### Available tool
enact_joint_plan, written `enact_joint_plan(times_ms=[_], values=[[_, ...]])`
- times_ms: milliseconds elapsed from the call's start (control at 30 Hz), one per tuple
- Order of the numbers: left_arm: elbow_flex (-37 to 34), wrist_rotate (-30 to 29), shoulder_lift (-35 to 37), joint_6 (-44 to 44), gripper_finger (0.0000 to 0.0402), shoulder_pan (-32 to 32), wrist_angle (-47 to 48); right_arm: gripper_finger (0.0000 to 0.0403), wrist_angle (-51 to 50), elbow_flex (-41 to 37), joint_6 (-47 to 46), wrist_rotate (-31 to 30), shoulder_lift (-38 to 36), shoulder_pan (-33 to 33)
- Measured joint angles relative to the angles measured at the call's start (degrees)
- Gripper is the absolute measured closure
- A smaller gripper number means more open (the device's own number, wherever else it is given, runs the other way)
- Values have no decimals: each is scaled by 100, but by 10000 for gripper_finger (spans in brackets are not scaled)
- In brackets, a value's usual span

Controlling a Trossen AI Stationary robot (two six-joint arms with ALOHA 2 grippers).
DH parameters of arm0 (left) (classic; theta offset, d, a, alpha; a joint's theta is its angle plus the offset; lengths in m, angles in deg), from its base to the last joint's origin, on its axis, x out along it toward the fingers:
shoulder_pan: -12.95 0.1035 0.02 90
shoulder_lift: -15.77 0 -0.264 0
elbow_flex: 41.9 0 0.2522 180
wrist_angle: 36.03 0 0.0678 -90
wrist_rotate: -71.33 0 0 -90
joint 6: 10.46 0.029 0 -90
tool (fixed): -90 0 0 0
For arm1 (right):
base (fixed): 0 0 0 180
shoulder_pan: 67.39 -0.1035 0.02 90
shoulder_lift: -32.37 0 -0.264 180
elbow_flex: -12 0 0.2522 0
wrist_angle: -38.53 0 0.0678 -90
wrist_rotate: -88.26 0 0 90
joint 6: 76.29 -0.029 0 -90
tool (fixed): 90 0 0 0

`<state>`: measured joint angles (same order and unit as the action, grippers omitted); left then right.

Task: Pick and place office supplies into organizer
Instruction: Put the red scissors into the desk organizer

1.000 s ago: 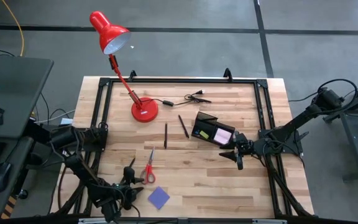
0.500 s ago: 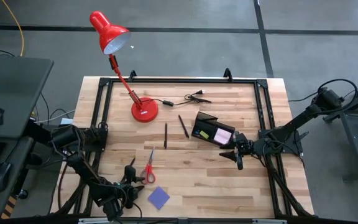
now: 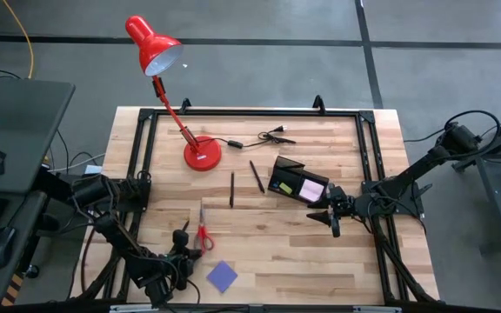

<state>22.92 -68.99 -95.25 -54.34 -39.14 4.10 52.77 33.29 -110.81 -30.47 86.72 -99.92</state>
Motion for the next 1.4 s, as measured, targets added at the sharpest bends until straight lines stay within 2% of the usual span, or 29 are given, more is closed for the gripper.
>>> enact_joint_plan(times_ms=[133, 267, 433, 567, 667, 867, 1267, 1400], values=[[52, -6, -11, -38, 369, 0, 67, 238, 0, 0, 0, 0, 0, -2], [235, 27, 103, -68, 386, 6, 340, 244, 0, 0, 0, 0, 0, -2], [506, -566, 424, -57, 388, 51, 679, 246, -4, 0, 0, 0, 0, 0], [584, -613, 599, -80, 380, 92, 971, 241, -10, 0, 0, 0, 0, -2], [629, -813, 813, -86, 384, 313, 1099, 237, -26, 0, 0, -1, 0, -2], [638, -769, 1217, 178, 384, 878, 1039, 233, -88, 0, 0, 0, 0, -1], [640, 200, 2057, 1365, 386, 2393, 547, 242, -259, -2, 0, 0, 0, -1], [640, 707, 2340, 2085, 379, 2771, -20, 237, -317, -2, 0, 0, 0, -1]])
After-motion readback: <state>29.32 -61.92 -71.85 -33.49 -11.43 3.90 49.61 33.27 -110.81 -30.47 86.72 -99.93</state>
